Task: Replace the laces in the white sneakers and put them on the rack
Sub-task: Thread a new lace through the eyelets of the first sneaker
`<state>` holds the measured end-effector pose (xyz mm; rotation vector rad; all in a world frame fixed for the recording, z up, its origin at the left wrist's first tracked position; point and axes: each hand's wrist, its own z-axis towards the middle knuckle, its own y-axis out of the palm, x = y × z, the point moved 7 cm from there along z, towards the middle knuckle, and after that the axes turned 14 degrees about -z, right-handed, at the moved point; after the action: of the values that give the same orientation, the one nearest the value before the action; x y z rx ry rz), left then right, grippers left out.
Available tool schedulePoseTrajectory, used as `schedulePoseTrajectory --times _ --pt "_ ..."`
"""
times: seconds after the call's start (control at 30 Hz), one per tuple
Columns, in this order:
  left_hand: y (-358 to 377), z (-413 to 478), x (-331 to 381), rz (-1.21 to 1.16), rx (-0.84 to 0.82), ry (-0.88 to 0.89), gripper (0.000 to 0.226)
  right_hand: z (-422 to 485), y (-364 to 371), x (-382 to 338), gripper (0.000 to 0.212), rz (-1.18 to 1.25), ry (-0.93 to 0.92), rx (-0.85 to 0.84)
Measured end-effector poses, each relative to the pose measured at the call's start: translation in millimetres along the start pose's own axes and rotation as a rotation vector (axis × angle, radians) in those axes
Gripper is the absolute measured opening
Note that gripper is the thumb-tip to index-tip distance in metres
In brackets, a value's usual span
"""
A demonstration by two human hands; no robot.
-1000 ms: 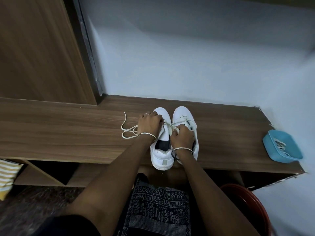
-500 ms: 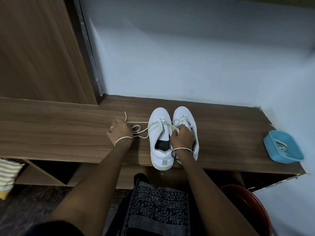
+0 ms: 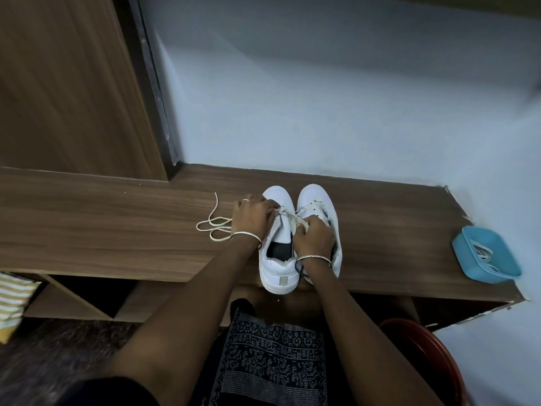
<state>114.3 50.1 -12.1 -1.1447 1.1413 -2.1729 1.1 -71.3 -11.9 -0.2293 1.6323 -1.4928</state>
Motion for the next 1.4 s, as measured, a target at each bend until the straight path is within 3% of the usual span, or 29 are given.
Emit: schedulePoseTrajectory --times 0.2,0.33,0.4,0.53,0.67,0.8,0.93,1.0,1.13,1.3,1.4 --pt "8 1 16 0.139 -0.047 0.031 0.016 1 0 0 0.016 -0.017 -0.008 0.004" --pt "7 0 3 0.206 0.013 -0.024 0.006 1 1 1 0.016 -0.007 -0.011 0.001" --pt "5 -3 -18 0.117 0.013 -0.176 0.013 0 1 1 0.017 -0.002 -0.012 -0.002" --pt "-20 -27 -77 -0.054 0.238 -0.614 0.025 0 -1 2 0.018 -0.008 -0.006 -0.006" --pt "-33 -43 -113 -0.124 0.299 -0.794 0.029 0 0 2 0.018 -0.003 -0.007 -0.01" --pt "-35 -41 -98 -0.097 0.322 -0.703 0.03 0 -1 1 0.018 -0.008 -0.011 0.003" --pt "-25 -28 -49 -0.241 0.231 -0.351 0.035 -1 -2 -1 0.018 -0.006 -0.037 0.022" --pt "-20 -32 -21 -0.3 0.184 -0.259 0.044 -2 -3 -5 0.019 -0.01 -0.072 0.033" --pt "-9 -49 12 -0.198 0.126 -0.331 0.049 6 -1 -12 0.028 -0.008 -0.144 -0.038" --pt "-4 -50 18 -0.147 0.074 -0.282 0.026 27 6 -34 0.026 -0.049 -0.284 -0.119" --pt "-5 -50 16 -0.142 0.098 -0.265 0.019 35 17 -53 0.028 -0.204 -0.415 -0.157"
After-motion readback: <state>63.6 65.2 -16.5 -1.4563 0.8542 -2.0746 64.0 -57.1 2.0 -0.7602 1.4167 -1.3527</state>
